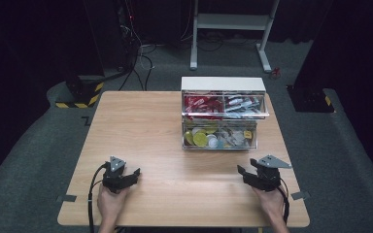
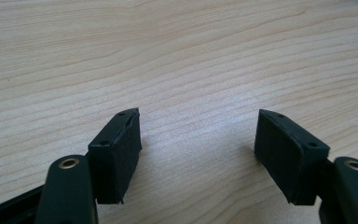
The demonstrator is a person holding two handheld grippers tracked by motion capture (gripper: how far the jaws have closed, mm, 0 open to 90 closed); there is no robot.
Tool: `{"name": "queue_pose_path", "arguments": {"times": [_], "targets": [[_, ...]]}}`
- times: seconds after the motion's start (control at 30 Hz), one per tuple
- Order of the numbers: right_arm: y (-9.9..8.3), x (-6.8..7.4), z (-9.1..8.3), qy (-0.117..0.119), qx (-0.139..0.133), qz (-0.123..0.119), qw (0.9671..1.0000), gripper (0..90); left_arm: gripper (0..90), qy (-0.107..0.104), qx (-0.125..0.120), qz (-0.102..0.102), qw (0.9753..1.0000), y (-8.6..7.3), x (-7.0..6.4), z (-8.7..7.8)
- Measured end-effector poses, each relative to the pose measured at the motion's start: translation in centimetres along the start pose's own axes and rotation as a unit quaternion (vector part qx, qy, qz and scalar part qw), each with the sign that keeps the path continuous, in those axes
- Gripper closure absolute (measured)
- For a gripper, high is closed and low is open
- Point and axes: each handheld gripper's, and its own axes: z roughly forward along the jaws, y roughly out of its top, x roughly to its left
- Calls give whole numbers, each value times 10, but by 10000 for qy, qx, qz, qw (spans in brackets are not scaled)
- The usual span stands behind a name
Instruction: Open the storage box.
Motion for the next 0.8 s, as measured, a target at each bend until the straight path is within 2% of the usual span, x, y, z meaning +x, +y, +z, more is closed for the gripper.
{"name": "queue_pose_path", "arguments": {"times": [0.3,0.4,0.57,0.7,0.8], "targets": [[18,3,-7,103,-102,-123,9998,394,319,-5,2,-7,10000,0,0,0],[30,5,-10,207,-175,-258,9993,428,318,-3,-1,-5,10000,0,0,0],[46,9,-10,141,-159,-480,9986,452,319,-5,-1,-7,10000,0,0,0],[53,10,-9,153,-153,-541,9983,467,319,-4,0,-11,10000,0,0,0],[65,11,-6,205,-153,-629,9977,469,319,-5,-1,-11,10000,0,0,0]]}}
